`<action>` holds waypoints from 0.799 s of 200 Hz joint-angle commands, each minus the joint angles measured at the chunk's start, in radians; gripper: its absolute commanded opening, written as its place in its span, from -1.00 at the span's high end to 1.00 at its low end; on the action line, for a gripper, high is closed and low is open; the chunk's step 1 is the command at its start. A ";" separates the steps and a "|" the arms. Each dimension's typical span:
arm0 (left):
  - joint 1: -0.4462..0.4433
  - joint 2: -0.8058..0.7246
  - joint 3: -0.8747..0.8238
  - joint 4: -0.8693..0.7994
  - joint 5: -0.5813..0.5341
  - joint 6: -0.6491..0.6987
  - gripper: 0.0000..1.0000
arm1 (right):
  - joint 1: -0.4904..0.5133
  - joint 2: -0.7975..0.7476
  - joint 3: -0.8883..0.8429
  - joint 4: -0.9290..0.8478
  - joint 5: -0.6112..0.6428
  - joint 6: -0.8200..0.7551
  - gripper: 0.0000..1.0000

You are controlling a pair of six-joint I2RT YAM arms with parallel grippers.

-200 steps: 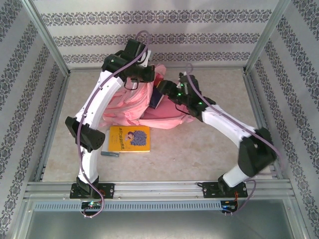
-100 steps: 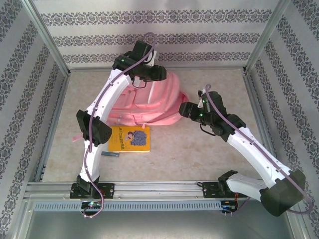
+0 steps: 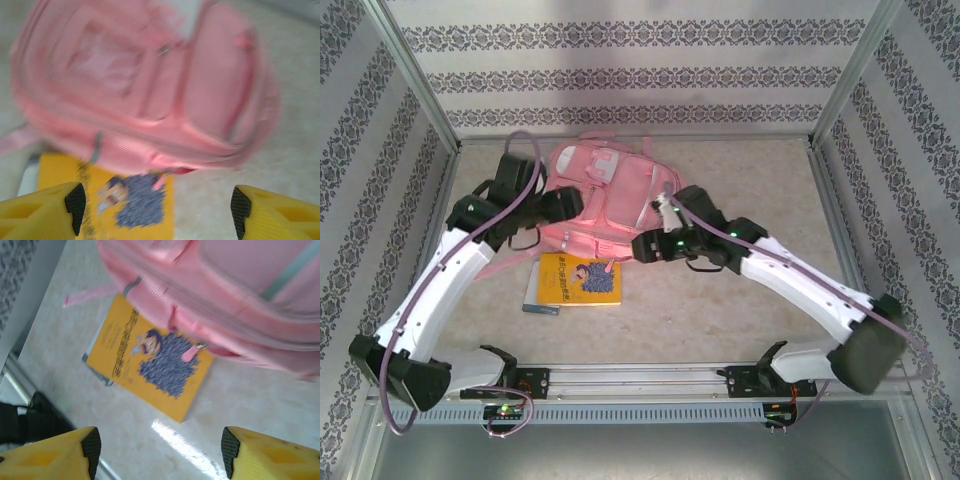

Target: Pack the student bag

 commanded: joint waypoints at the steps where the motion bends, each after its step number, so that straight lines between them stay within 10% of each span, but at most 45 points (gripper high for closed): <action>1: 0.100 -0.014 -0.208 0.080 0.039 -0.096 -0.55 | 0.045 0.119 0.053 -0.028 -0.095 -0.007 -0.28; 41: 0.265 0.037 -0.390 0.211 0.153 -0.113 -0.57 | 0.069 0.334 0.106 -0.051 -0.135 0.113 -0.16; 160: 0.273 0.204 -0.498 0.291 0.301 0.001 -0.42 | 0.046 0.601 0.167 -0.020 -0.152 0.186 -0.12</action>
